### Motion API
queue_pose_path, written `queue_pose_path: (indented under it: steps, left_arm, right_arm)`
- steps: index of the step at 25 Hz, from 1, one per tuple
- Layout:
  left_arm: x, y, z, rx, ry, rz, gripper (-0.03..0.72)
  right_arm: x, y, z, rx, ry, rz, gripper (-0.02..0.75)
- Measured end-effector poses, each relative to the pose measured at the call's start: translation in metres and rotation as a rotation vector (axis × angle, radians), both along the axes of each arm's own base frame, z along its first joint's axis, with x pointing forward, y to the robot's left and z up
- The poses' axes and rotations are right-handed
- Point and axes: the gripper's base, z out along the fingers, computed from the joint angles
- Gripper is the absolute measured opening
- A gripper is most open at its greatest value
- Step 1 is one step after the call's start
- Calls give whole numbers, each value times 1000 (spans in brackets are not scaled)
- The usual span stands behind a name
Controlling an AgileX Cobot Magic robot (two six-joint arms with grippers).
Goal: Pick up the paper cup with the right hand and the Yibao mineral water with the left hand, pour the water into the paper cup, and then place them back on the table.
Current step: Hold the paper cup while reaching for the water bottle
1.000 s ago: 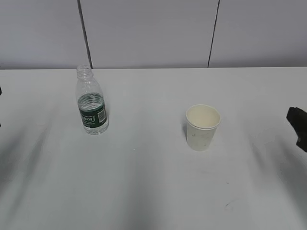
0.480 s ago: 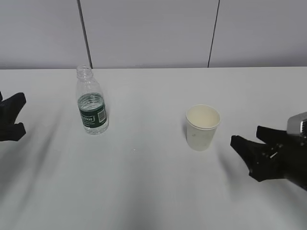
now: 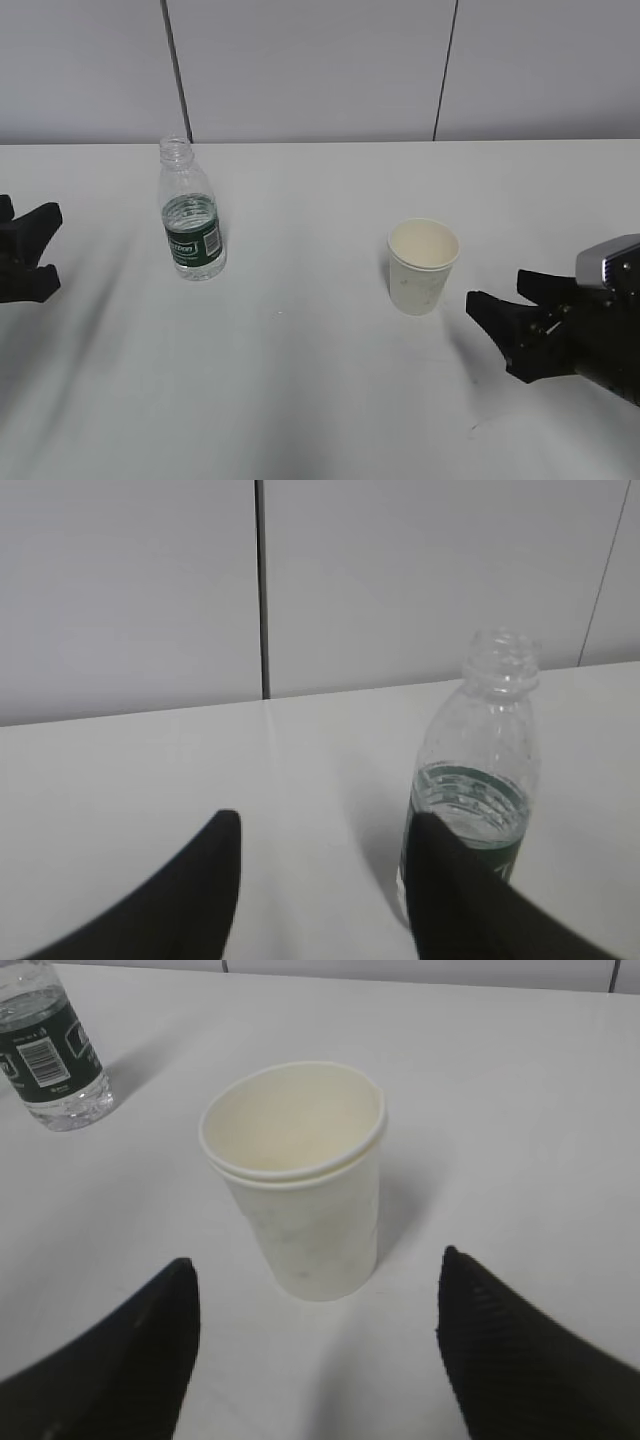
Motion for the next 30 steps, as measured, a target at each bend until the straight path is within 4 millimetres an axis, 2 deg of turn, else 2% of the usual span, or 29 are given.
queue_pose_path:
  steps: [11,17,21,23,27,30]
  left_arm:
    - [-1,-3,0,12,0,-34,342]
    - [-1,-3,0,12,0,-35,342]
    - [-1,-3,0,12,0,-35,342]
    - [-1,-3,0,12,0,-35,342]
    - [-1,-3,0,12,0,-35,342]
    - [-1,-3,0,12,0,-35,342]
  right_arm:
    - [1,1,1,1,-7,6,581]
    - [3,1,2,1,-17,8,646]
    - [12,1,3,3,-38,10,659]
    - [14,1,2,3,-33,11,660]
    - [24,7,-15,-6,7,73,657]
    - [29,13,-23,-14,17,160,620]
